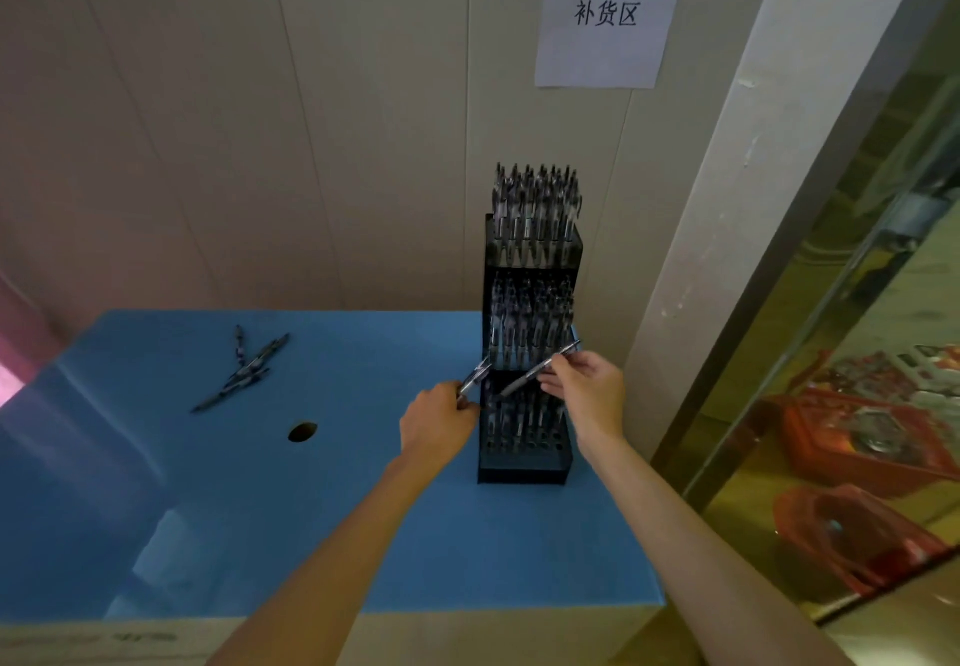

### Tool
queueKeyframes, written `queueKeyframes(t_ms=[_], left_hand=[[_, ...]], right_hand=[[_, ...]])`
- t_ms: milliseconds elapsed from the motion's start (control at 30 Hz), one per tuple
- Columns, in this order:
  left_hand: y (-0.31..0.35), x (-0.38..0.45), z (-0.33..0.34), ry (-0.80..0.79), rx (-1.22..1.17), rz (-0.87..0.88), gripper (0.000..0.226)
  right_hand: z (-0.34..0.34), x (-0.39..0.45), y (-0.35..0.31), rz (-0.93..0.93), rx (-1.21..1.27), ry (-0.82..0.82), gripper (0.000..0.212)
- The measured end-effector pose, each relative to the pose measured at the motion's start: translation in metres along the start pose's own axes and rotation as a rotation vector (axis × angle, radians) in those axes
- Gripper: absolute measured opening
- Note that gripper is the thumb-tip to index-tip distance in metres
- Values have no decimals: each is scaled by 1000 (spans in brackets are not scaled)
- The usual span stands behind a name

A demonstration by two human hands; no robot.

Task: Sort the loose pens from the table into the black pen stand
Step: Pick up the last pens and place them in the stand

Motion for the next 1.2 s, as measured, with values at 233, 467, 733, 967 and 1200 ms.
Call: queueKeyframes(t_ms=[233,467,733,967,1200], left_hand=[[-4,8,-4,12,-39,13,30],[-3,17,-3,-2,-14,23,27],[2,19,-2,-20,6,51,29],[3,18,-1,-31,6,55,31],[5,17,4,-49,9,53,32]], right_hand=[[-17,14,26,-308,-521,-18,8],[-3,14,45,-354,-706,-64,8],[2,19,51,-400,-795,-89,15],[5,20,68,-362,-931,-130,34],[11,21,66,-403,-1064,-225,40]])
Point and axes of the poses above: each hand's wrist, its own x-axis towards the middle knuckle, its own z-axis out of the palm, y = z × x, the point moved 2 cm from there along x, towards the middle knuckle, and after that the axes turned 15 degrees about -x, right-handed, at the moved point
